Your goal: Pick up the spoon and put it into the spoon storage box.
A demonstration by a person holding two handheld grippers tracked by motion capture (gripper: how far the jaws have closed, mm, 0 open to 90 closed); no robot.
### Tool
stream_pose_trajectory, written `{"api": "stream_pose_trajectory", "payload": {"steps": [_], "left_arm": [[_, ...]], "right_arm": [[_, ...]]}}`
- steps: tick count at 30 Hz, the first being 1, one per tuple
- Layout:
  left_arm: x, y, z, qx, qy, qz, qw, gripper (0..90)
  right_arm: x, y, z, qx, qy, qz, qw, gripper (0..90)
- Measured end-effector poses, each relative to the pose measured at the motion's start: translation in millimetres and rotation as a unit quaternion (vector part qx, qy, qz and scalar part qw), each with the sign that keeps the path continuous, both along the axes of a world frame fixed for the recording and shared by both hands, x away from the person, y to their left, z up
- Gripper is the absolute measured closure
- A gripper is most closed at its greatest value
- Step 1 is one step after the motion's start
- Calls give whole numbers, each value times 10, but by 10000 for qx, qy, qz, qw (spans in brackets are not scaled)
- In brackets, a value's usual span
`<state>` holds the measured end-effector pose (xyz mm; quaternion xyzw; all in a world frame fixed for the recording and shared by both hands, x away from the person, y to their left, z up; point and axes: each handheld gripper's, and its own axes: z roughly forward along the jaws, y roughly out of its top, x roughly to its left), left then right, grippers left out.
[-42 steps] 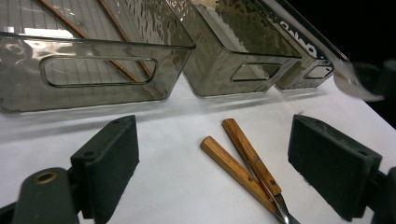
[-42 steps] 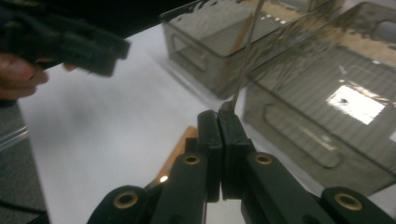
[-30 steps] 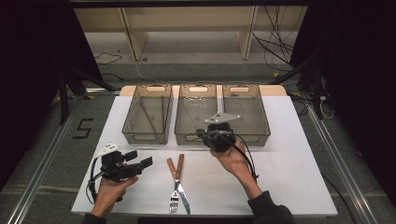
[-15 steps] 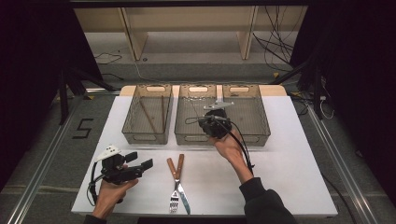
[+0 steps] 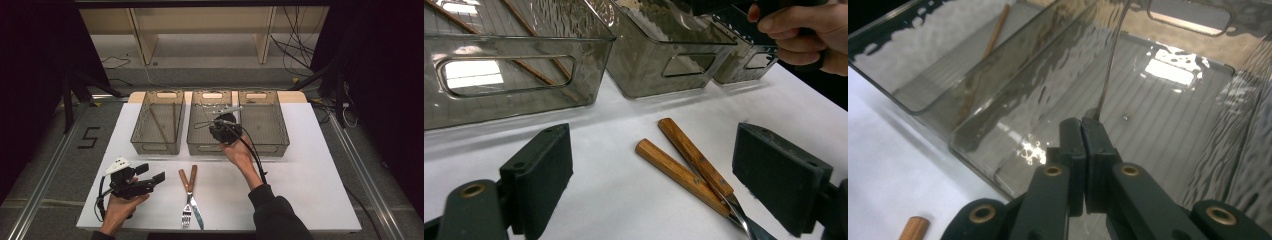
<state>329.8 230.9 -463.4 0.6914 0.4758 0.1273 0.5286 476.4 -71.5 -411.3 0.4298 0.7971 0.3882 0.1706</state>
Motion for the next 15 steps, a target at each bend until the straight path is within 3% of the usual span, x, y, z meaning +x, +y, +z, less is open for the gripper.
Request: {"api": "stream_pose_trajectory", "payload": {"steps": [15], "left_arm": [[3, -29, -13, 20, 39, -20, 10000, 159]], "right_arm": [[111, 57, -106, -18, 198, -105, 9997, 874]]}}
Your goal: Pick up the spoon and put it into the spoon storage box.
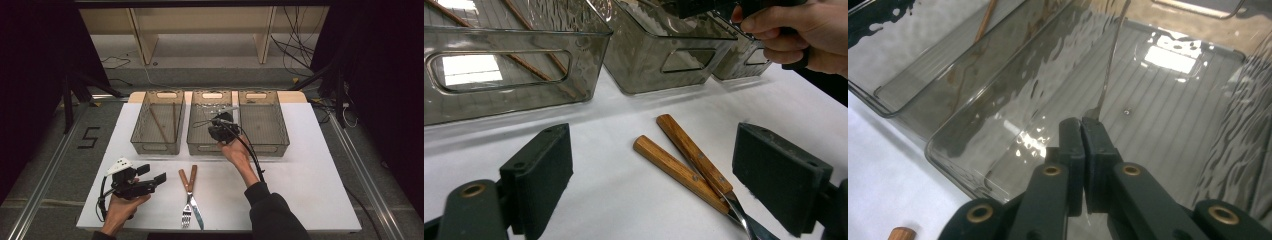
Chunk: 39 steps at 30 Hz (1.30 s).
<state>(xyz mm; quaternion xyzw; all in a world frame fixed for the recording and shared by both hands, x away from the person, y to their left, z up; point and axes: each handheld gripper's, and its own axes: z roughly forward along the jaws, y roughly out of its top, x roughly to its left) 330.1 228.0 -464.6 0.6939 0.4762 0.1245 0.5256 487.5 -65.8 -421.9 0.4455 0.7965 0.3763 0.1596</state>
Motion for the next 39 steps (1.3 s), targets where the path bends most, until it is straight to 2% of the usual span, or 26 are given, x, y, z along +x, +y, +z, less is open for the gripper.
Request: {"api": "stream_pose_trajectory", "payload": {"steps": [2, 3, 8, 14, 22, 33, 39], "left_arm": [[0, 3, 2, 12, 6, -10, 10000, 159], [0, 0, 2, 1, 7, -2, 10000, 159], [-2, -7, 4, 7, 5, -2, 10000, 159], [-2, -19, 7, 42, 24, -16, 10000, 159], [-6, -55, 25, 91, 102, -6, 9999, 159], [-22, -168, 45, 166, 187, -45, 9997, 159], [-28, -200, 47, 206, 207, -57, 9996, 159]], "right_arm": [[4, 4, -5, 77, 24, 40, 10000, 736], [1, 6, -2, 124, 35, 72, 9999, 710], [-32, -16, 59, 273, -45, 191, 9994, 636], [-117, -74, 153, 332, -167, 279, 9989, 540], [-372, -193, 291, 432, -503, 452, 9968, 421], [-868, -479, 294, 613, -771, 820, 9918, 362], [-1027, -638, 241, 712, -796, 807, 9910, 353]]}}
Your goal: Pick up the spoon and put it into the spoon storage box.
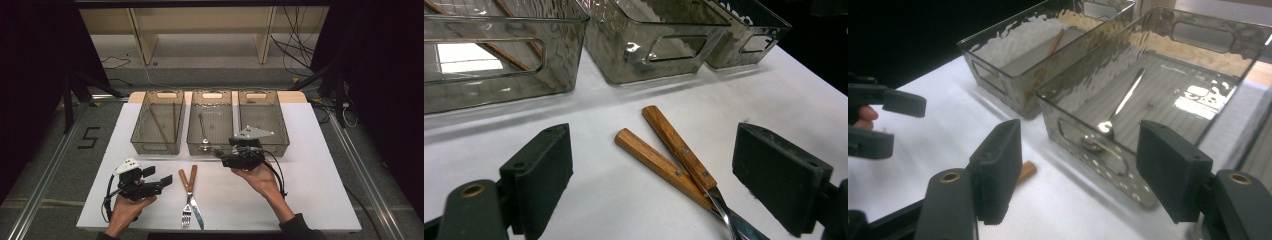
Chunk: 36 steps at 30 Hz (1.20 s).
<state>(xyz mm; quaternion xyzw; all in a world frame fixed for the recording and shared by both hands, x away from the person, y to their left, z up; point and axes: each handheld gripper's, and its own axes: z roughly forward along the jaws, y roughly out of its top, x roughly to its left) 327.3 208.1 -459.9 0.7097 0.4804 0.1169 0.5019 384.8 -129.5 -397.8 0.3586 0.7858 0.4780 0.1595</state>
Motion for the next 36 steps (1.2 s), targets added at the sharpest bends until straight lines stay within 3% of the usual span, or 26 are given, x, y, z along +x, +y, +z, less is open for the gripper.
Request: {"api": "stream_pose_trajectory", "payload": {"steps": [12, 21, 26, 36], "left_arm": [[0, -29, -48, 103, 73, -70, 9999, 159], [-32, -97, -43, 120, 107, -185, 9997, 159], [-47, -153, -22, 175, 140, -215, 9995, 159], [-91, -308, -3, 371, 218, -286, 9987, 159]], "right_arm": [[-224, -268, -246, 165, 12, -49, 9999, 335], [-377, -371, -325, 203, -37, -41, 9998, 311], [-446, -489, -345, 356, -49, -110, 9993, 297], [-576, -660, -472, 307, 29, -304, 9991, 264]]}}
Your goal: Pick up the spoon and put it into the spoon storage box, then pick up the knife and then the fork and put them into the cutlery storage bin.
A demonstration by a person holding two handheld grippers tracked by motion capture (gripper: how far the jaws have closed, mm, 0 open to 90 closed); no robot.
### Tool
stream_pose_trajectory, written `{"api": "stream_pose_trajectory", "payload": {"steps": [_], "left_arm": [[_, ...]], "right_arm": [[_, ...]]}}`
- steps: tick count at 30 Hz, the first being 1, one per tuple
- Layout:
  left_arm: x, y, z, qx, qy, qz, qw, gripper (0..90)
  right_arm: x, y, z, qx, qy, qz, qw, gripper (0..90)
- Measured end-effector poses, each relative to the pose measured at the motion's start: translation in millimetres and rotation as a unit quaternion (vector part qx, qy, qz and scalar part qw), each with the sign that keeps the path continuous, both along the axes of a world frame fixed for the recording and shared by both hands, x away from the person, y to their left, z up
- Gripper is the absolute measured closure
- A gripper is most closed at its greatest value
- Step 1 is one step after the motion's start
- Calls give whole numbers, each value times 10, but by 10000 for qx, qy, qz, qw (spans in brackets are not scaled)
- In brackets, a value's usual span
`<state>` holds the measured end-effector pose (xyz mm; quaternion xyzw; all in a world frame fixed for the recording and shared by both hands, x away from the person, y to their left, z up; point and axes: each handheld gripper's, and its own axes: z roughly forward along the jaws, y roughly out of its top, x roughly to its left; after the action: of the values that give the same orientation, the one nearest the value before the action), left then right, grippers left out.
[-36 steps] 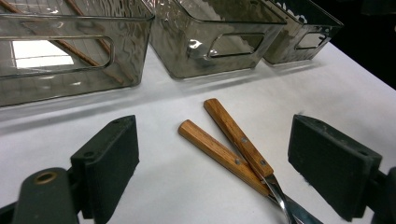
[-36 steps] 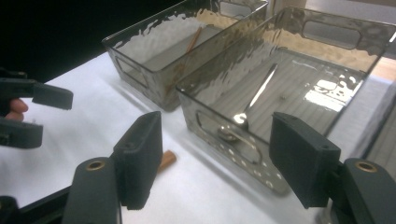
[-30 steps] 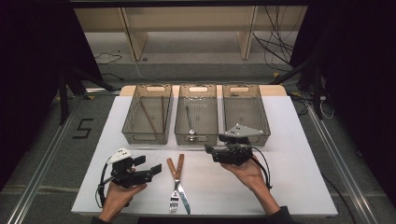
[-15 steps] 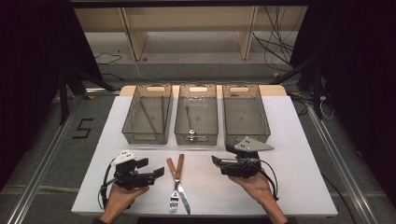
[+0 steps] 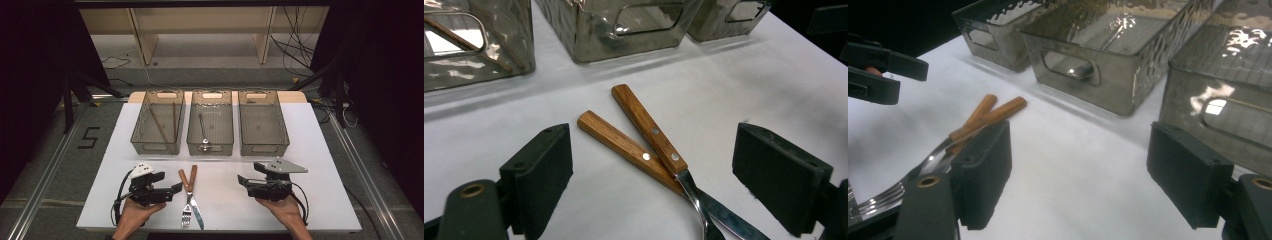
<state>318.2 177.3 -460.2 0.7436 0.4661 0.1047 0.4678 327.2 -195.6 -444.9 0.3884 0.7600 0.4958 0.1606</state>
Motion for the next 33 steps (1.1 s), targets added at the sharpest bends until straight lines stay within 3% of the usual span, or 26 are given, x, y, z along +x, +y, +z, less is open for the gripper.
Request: {"api": "stream_pose_trajectory", "payload": {"steps": [21, 33], "left_arm": [[-8, -169, -79, 210, 220, -117, 9995, 160], [-5, -320, -151, 610, 337, -178, 9974, 210]], "right_arm": [[-99, -81, -90, 64, 61, -13, 10000, 234], [-138, -107, -118, 31, 85, -49, 9999, 236]]}}
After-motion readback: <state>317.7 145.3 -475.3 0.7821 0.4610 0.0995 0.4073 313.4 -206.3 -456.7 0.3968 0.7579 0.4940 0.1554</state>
